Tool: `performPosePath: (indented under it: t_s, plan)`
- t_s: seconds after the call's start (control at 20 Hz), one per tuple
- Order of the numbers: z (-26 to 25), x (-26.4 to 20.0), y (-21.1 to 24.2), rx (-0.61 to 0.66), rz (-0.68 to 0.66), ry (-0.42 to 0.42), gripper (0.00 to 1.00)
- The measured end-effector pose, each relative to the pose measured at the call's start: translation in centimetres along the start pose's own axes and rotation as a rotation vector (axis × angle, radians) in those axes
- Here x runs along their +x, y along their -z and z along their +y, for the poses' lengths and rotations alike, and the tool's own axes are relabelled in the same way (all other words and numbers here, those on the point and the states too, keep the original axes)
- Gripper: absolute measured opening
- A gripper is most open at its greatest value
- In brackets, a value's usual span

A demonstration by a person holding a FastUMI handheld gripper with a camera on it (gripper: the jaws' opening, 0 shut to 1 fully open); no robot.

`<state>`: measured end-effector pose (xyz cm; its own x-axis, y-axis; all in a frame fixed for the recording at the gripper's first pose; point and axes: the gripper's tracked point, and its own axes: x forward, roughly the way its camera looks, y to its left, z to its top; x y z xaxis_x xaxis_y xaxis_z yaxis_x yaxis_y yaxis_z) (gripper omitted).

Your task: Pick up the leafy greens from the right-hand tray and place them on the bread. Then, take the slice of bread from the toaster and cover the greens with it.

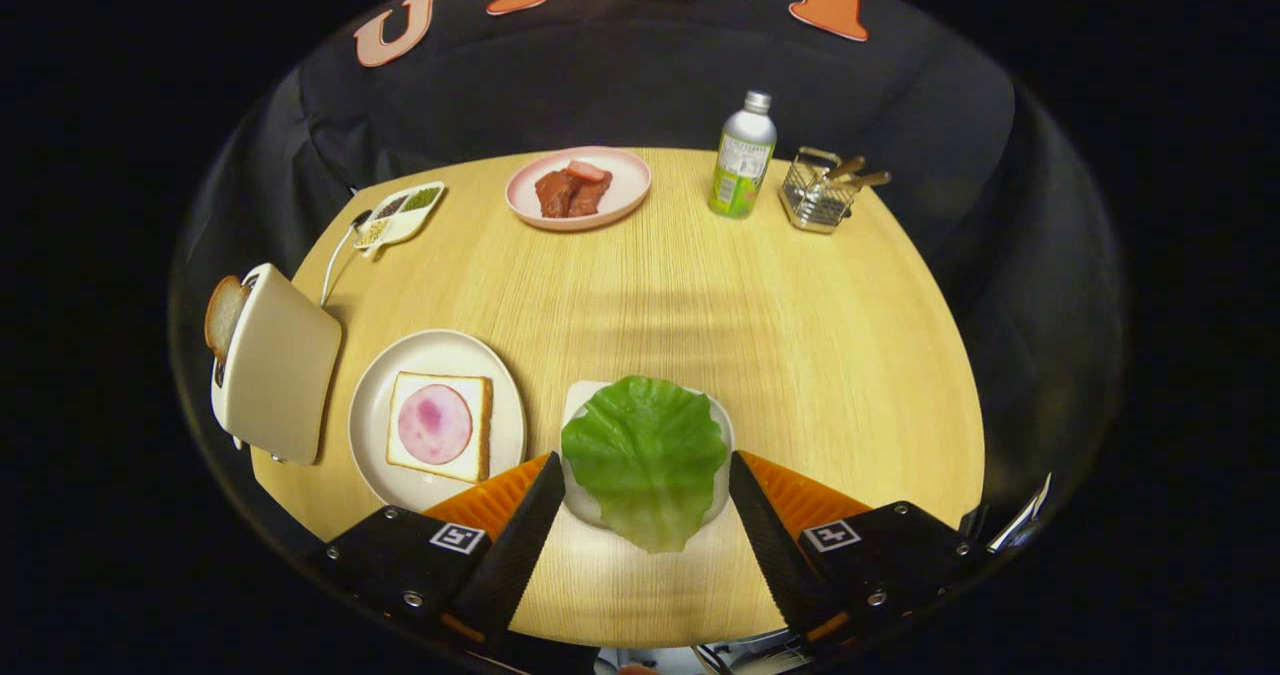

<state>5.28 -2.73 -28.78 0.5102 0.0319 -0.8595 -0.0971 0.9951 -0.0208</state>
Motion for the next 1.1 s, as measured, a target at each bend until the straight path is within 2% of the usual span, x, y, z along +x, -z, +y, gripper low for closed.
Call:
performPosePath:
  t_s: [0.45,0.7,1.1]
  plan:
    - [-0.4,6.0,2.7,0.027,0.239,-0.009,0.99]
    - [-0.2,7.4,3.1,0.048,0.301,-0.033,0.99]
    - [-0.4,8.3,3.1,0.033,0.318,-0.021,0.91]
